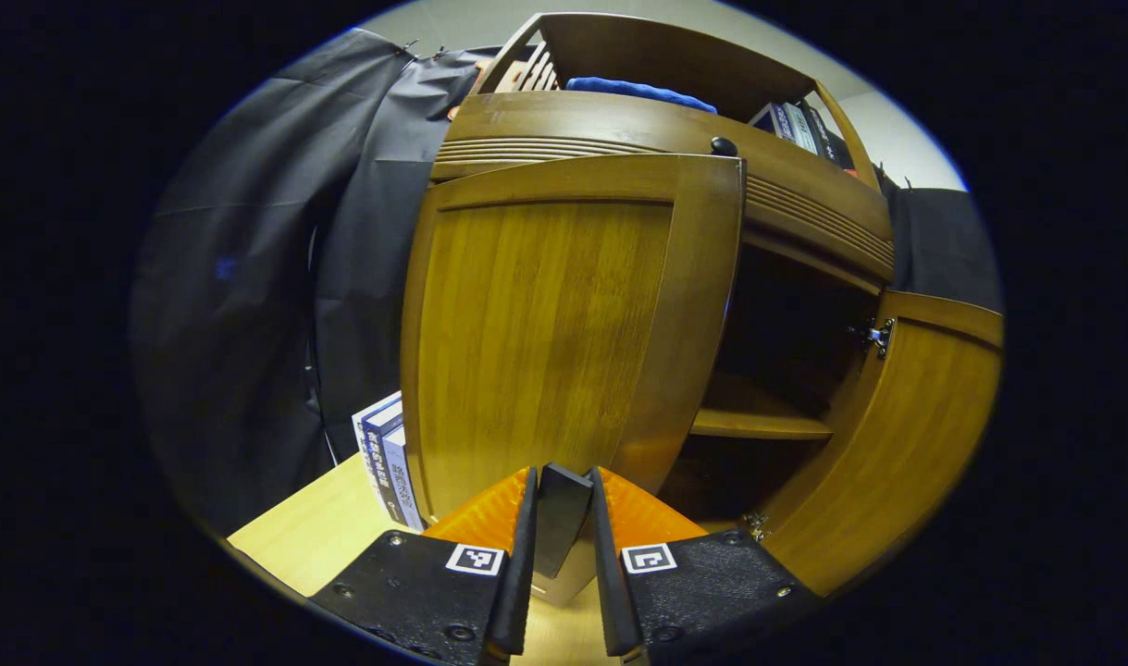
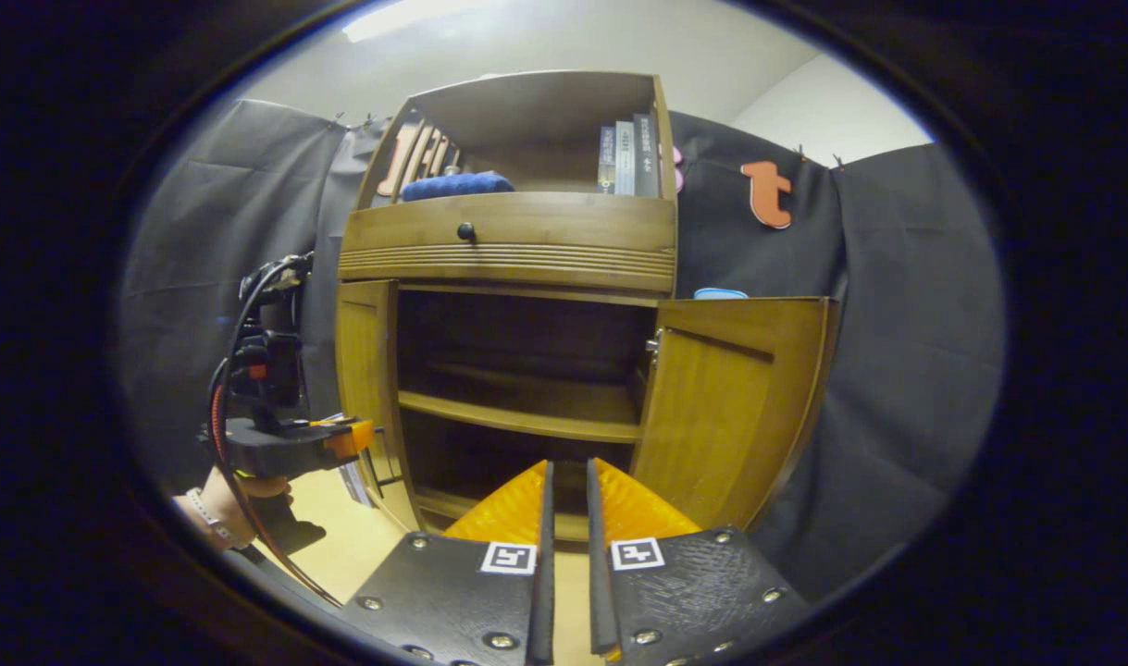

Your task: Open the right door of the double-door shoe cabinet with the right hand, and open the left door with the left hand.

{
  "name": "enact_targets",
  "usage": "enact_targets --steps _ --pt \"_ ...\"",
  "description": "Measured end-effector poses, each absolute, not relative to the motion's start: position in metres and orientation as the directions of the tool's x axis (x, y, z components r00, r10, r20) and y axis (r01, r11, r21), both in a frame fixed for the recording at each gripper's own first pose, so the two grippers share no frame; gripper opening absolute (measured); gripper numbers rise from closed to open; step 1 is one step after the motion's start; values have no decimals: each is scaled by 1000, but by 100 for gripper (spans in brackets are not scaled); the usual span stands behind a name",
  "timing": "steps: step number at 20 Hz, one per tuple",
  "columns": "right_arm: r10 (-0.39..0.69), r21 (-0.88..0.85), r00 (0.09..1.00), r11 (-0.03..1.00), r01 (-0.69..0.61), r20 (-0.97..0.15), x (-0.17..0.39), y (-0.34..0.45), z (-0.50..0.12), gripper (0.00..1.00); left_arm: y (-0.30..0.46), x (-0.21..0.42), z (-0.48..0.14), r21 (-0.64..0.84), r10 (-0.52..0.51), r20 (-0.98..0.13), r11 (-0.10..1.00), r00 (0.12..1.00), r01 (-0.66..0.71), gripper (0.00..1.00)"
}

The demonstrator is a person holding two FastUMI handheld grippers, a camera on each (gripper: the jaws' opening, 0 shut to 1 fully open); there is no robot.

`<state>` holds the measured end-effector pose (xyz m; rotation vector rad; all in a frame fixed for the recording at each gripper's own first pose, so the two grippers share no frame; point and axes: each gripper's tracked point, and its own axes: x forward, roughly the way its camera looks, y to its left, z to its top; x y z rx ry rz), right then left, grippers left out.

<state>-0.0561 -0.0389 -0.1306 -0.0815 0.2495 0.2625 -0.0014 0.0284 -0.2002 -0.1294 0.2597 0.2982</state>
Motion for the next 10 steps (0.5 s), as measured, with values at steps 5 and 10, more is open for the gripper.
enact_targets --steps 5,10 --pt "313 -28 912 943 -332 -263 -54 -18 -139 15 41 -26 -196 -95 305 -278 935 911 -342 31" --pt "368 -24 890 921 -388 -269 -52 1 -142 15 57 -47 -193 -84 357 -280 915 891 -393 31"
